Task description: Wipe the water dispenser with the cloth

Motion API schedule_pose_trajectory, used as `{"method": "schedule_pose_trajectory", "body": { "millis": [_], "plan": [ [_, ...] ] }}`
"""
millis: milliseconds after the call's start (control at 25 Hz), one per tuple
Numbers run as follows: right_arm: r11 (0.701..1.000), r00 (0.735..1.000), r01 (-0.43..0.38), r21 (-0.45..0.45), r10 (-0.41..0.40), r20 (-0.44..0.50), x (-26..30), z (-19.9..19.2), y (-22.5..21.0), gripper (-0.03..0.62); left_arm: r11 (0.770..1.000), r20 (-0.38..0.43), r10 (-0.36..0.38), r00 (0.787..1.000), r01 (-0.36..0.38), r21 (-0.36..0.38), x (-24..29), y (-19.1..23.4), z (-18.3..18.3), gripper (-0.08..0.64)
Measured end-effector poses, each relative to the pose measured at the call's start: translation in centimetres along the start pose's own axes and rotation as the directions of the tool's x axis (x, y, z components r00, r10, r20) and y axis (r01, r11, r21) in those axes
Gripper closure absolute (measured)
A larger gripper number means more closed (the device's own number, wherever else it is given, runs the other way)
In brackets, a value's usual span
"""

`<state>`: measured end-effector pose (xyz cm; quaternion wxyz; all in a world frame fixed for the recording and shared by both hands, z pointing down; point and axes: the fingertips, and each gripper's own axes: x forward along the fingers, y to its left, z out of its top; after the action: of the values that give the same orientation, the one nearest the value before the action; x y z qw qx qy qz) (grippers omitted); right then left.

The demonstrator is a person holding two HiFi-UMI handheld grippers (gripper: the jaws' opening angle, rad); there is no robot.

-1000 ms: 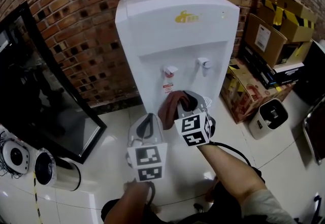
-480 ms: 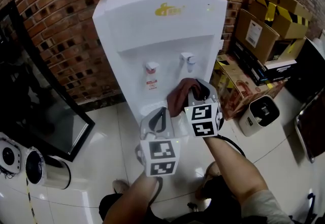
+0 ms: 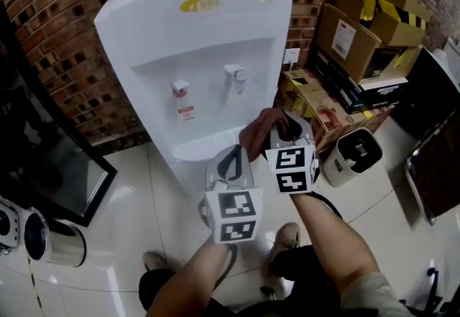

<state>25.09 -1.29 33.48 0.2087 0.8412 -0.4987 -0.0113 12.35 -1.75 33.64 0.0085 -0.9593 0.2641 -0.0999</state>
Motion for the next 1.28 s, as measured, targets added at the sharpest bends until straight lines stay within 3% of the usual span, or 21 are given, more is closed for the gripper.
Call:
{"method": "schedule_pose_trajectory", "body": {
  "millis": [440, 800, 1040, 1280],
  "plan": [
    [0.994, 0.995, -0.101, -0.033, 0.102, 0.007, 2.2, -0.8, 0.8, 0.505, 1.0, -0.058, 0.022, 0.998, -0.021, 0.02, 0.8, -0.8, -2.4, 0.56],
    [0.988, 0.989, -0.141, -0.061, 0.143, 0.025, -0.8, 0.2, 2.2, 0.503, 0.998, -0.01, 0.056, 0.998, -0.056, 0.04, -1.5, 1.0, -0.7, 0.56],
    [0.964, 0.958, -0.255, -0.072, 0.262, 0.114, -3.3, 4.9, 10.1, 0.503, 0.987, -0.019, 0.162, 0.987, -0.161, 0.028, -5.7, 8.4, -0.6, 0.56],
    [0.902, 0.896, -0.426, -0.067, 0.431, 0.11, -4.4, 5.5, 21.1, 0.503, 0.956, -0.006, 0.292, 0.956, -0.292, 0.022, -10.6, 15.7, -0.1, 0.56]
  ]
}}
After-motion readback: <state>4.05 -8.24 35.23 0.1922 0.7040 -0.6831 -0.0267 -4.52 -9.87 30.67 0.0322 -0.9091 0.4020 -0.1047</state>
